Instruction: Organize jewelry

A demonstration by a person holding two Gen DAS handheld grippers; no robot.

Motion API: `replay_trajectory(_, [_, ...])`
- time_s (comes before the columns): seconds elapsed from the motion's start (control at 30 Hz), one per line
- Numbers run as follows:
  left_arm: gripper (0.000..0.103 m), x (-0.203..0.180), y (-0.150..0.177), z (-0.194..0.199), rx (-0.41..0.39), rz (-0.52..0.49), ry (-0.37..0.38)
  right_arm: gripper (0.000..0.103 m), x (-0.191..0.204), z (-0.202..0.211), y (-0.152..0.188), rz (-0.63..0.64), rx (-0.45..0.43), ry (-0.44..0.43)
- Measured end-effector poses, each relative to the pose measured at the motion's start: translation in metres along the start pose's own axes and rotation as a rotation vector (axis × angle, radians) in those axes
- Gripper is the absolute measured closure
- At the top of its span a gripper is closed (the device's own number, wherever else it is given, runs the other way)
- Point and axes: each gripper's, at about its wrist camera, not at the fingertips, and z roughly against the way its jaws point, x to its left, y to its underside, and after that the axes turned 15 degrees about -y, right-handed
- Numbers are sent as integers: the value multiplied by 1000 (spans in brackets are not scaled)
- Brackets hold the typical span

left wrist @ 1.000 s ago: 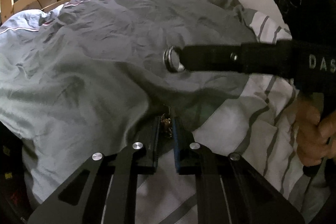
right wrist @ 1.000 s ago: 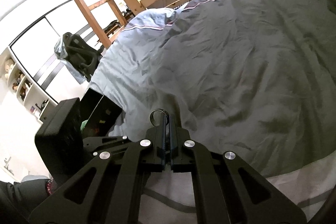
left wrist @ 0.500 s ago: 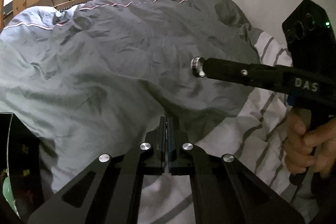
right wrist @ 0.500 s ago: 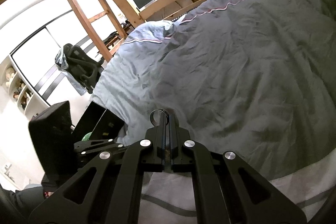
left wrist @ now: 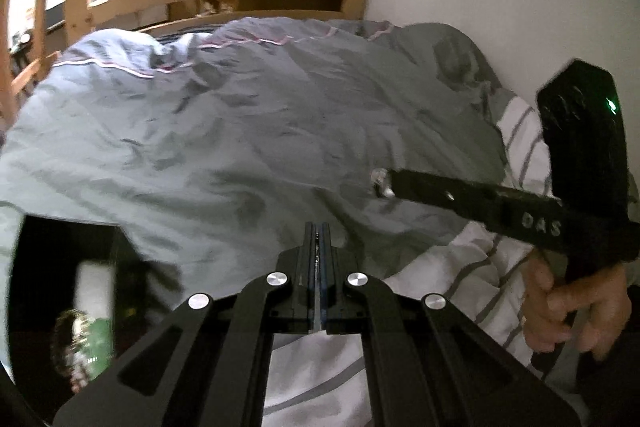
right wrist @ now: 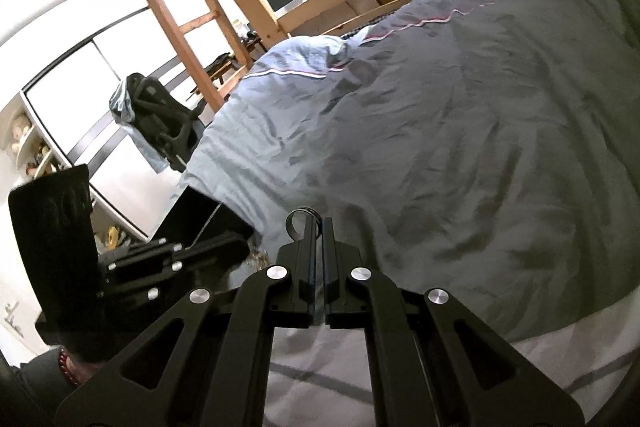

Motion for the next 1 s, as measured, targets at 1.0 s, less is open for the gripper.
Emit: replay_trajectory(1.0, [102, 176, 64, 87, 66, 213, -242, 100, 173, -135, 37, 258, 221, -56])
